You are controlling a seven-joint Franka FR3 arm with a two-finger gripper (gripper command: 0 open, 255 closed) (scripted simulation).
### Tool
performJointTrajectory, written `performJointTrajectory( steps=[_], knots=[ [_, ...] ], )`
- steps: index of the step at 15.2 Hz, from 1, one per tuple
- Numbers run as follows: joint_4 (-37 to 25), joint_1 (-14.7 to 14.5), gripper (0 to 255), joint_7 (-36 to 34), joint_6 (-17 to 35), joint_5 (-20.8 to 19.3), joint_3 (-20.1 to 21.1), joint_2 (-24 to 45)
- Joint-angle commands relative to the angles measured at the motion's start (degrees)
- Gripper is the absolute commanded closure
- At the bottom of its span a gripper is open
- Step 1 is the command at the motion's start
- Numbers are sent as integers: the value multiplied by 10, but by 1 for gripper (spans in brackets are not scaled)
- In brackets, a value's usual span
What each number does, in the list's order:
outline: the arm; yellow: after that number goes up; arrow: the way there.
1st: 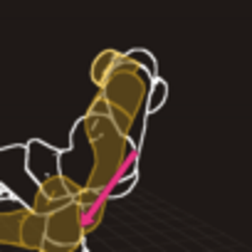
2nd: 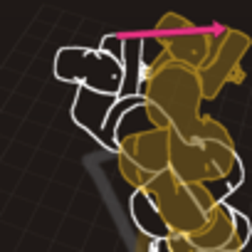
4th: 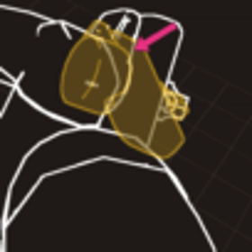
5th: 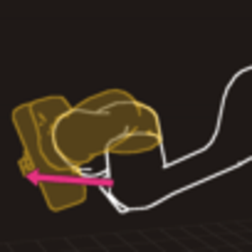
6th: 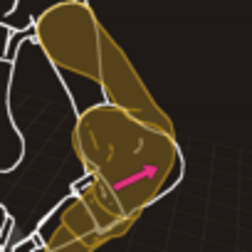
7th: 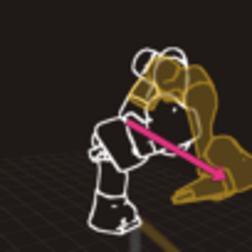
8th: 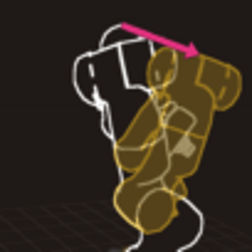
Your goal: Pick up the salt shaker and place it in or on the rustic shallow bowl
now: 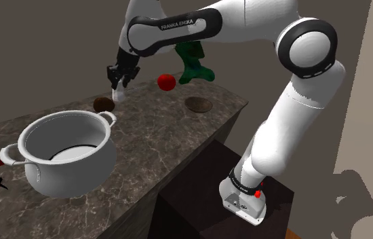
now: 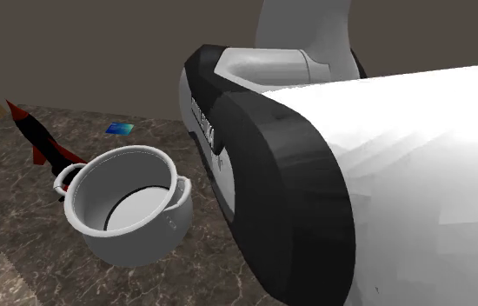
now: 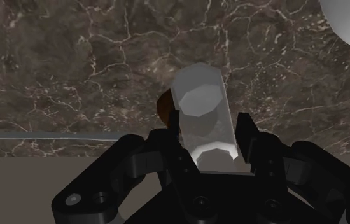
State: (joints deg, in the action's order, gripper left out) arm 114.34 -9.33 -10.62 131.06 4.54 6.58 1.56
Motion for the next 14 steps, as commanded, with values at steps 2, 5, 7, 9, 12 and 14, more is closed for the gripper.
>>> performJointTrajectory(
  steps=[2,5,7,9,12,14],
  knots=[
    [48,16,255,41,4,17,-15,-42],
    [91,31,255,83,3,30,-35,-82],
    [116,40,255,111,1,37,-49,-106],
    [139,50,255,138,-2,42,-65,-129],
    [168,64,255,179,-10,45,-90,-161],
    [184,74,255,206,-16,45,-108,-180]
  ],
)
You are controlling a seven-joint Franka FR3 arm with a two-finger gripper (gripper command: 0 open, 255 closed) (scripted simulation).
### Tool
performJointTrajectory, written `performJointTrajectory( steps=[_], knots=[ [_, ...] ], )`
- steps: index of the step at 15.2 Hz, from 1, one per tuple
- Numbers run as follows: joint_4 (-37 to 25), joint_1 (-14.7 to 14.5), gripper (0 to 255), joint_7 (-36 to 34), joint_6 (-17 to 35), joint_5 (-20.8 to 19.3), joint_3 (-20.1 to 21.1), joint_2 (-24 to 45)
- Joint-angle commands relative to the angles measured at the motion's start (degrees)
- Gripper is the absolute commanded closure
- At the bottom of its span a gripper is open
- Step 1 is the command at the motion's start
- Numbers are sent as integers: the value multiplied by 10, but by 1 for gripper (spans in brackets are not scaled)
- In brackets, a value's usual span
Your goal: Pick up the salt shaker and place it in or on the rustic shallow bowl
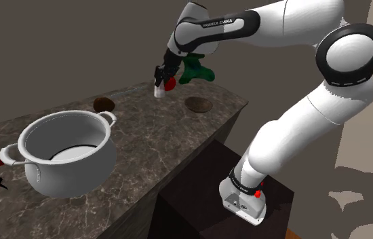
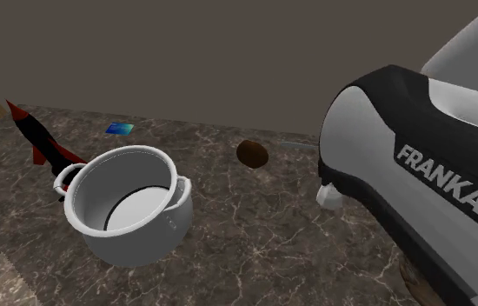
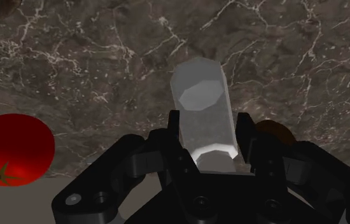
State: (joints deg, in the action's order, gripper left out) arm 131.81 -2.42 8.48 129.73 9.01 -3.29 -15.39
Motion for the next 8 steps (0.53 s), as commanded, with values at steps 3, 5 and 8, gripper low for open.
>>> performJointTrajectory(
  steps=[3,5,8],
  knots=[
    [29,21,255,56,-14,-2,-37,-36],
    [39,32,255,83,-22,-5,-57,-50],
    [48,49,255,123,-35,-12,-87,-67]
  ],
)
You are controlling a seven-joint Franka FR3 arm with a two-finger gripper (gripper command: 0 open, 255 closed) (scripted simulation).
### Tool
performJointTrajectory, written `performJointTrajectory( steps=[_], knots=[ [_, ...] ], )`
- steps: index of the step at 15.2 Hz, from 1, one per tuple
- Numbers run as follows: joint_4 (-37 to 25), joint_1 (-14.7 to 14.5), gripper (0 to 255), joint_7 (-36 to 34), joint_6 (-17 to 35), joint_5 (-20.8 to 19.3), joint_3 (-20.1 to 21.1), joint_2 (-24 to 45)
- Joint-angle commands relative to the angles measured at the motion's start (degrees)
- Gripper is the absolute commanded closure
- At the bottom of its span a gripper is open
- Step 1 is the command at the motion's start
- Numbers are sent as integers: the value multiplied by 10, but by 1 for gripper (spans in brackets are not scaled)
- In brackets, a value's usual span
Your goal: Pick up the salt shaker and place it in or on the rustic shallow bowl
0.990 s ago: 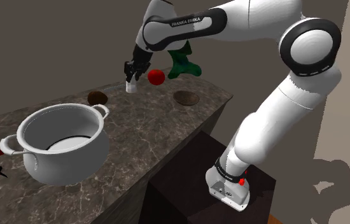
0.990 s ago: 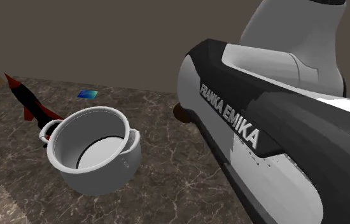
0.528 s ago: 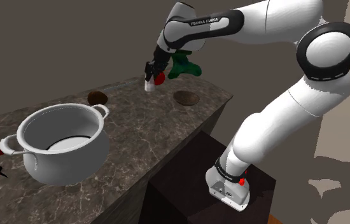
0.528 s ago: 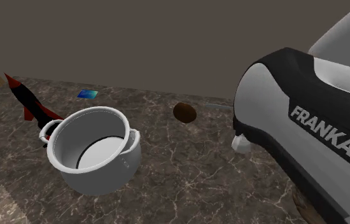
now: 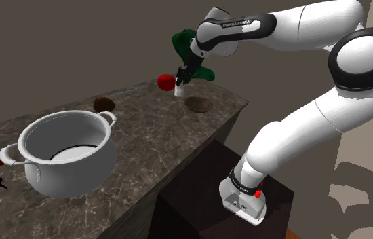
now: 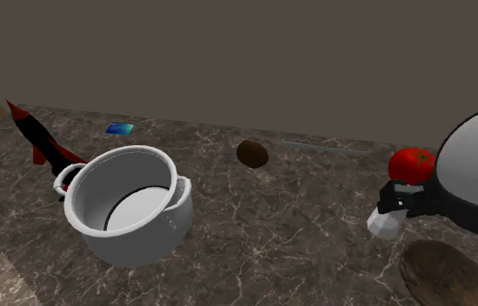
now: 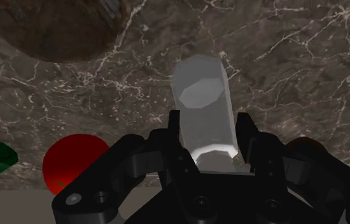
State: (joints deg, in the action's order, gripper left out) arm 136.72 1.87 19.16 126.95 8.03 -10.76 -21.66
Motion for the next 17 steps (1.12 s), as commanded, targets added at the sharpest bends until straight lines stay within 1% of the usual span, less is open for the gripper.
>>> performJointTrajectory(
  steps=[1,6,12,17],
  knots=[
    [0,12,255,30,-12,-5,-22,-8],
    [-1,40,255,99,-36,-18,-75,-21],
    [-25,70,255,185,-65,-30,-141,-14],
    [4,68,255,196,-26,-24,-148,-3]
  ],
)
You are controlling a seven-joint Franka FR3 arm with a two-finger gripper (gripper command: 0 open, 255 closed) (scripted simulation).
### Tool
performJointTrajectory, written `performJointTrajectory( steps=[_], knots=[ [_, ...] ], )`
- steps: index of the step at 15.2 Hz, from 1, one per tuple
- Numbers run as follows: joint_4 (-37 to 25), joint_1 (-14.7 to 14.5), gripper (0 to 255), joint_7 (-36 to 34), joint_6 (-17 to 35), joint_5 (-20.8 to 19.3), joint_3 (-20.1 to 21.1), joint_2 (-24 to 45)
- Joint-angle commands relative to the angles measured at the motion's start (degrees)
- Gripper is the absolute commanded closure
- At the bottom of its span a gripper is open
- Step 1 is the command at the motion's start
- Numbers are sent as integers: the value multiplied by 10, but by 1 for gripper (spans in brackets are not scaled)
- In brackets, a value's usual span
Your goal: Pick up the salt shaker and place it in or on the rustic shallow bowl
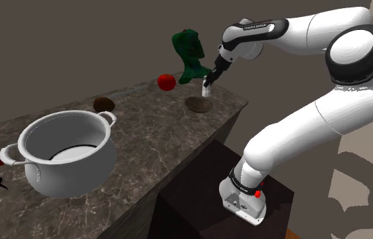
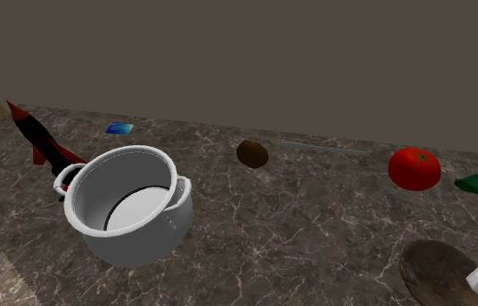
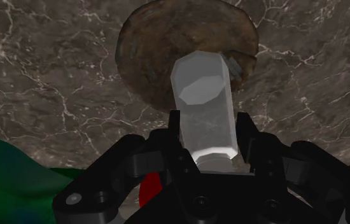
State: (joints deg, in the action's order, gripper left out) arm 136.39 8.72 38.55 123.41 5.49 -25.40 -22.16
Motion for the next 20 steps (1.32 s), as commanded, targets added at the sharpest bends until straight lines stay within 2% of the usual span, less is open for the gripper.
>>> performJointTrajectory(
  steps=[1,11,18,19,20],
  knots=[
    [12,-1,255,5,17,3,-3,5],
    [60,-11,255,37,97,26,-19,42],
    [60,-11,255,37,97,26,-19,42],
    [60,-11,0,37,97,26,-19,42],
    [60,-11,0,37,97,26,-19,42]
  ],
)
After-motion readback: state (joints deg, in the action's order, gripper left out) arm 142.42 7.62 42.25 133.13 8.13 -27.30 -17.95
